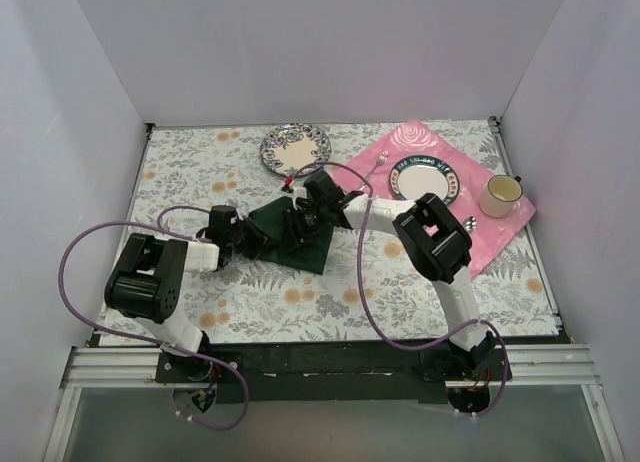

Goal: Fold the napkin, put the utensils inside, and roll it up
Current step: Roll the napkin with the utensil

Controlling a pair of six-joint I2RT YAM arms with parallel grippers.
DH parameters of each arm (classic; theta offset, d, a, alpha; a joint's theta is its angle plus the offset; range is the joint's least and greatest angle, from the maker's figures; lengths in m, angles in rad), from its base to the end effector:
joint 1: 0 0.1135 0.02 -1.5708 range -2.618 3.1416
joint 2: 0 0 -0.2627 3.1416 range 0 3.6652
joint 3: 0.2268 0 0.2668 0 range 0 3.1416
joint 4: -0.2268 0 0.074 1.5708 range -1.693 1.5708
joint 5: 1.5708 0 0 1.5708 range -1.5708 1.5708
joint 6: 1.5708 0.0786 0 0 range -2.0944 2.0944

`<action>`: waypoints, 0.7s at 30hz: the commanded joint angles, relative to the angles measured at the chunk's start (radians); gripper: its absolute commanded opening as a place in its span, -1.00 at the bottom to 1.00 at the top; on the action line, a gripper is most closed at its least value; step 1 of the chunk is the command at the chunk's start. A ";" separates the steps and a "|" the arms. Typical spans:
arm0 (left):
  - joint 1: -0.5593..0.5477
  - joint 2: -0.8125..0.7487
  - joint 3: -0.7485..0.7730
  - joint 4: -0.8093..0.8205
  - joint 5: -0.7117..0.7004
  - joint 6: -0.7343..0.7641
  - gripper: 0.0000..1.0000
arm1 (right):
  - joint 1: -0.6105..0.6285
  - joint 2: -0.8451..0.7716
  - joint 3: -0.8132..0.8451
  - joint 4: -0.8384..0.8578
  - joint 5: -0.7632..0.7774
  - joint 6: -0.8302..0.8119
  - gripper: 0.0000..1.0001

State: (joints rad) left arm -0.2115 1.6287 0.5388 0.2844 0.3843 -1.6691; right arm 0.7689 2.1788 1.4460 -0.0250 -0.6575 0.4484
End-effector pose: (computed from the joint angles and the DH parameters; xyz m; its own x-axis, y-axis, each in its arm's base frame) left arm 0.2973 -0.0940 0.0671 -0.3772 -0.8626 0.3371 -0.7457 0.0671 -0.6629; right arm 0.3276 0.3838 0.1062 -0.8220 -0.3179 -0.4724 -0.5693 0.4417 0.6934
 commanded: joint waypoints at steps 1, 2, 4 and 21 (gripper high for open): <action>0.003 0.071 -0.036 -0.152 -0.101 0.052 -1.00 | 0.009 -0.096 0.074 -0.245 0.175 -0.282 0.06; 0.004 0.074 -0.033 -0.157 -0.096 0.052 -1.00 | 0.018 -0.106 0.077 -0.260 0.200 -0.360 0.11; 0.004 0.076 -0.030 -0.157 -0.097 0.055 -1.00 | 0.047 -0.134 0.073 -0.300 0.270 -0.442 0.18; 0.024 0.076 -0.008 -0.180 -0.079 0.072 -1.00 | 0.230 -0.165 -0.070 -0.118 0.619 -0.691 0.16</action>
State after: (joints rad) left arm -0.1963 1.6516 0.5640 0.2729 0.4145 -1.6604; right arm 1.0115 1.9896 1.3571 -0.1921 -0.1104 -0.1940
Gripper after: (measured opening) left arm 0.009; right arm 0.585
